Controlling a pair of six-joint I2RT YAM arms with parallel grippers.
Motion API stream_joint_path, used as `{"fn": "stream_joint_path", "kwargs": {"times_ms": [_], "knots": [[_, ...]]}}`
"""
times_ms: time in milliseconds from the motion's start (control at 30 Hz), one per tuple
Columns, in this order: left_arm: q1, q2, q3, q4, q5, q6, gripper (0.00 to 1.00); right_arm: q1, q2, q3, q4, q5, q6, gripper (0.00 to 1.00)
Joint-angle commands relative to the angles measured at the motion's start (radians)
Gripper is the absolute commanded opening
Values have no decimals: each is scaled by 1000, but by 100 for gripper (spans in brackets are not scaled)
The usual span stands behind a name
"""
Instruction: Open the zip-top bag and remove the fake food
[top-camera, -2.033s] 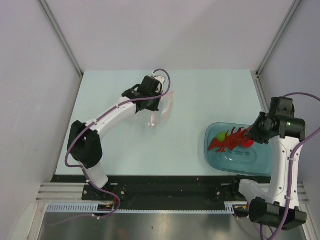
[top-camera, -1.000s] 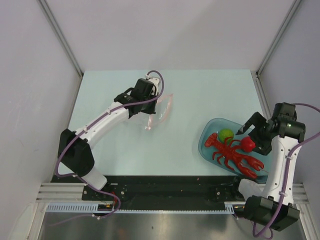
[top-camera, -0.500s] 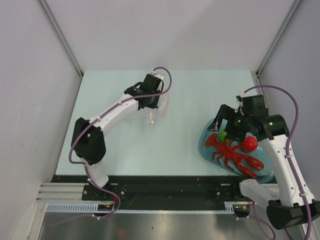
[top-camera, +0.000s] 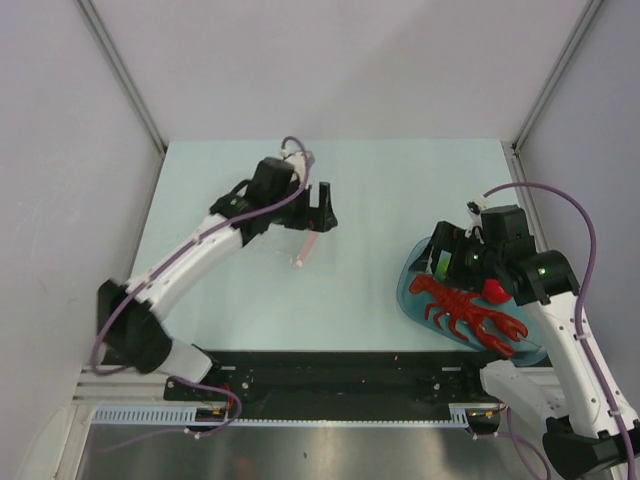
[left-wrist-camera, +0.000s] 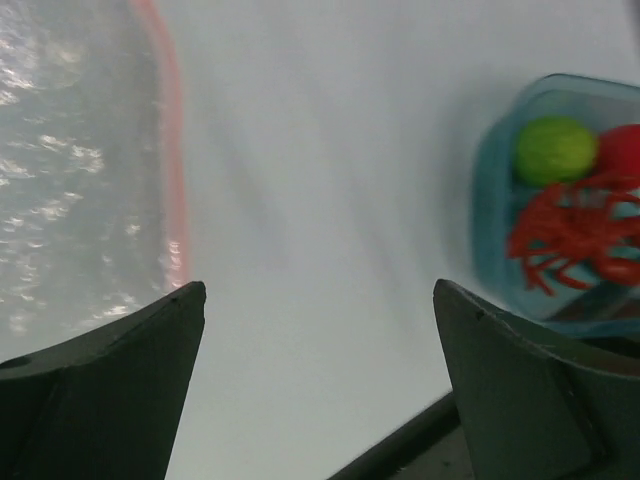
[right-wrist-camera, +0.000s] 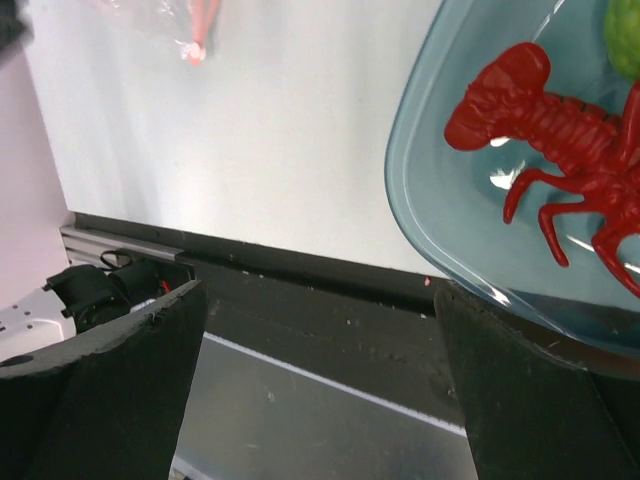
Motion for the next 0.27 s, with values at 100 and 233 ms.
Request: {"fn": "stream_joint_path", "kwargs": {"times_ms": [100, 233], "knots": [[-31, -545, -508, 550, 292, -452, 100, 7, -91, -85, 118, -47, 18, 100], [-31, -767, -669, 664, 278, -587, 100, 9, -154, -128, 237, -134, 31, 100]]}}
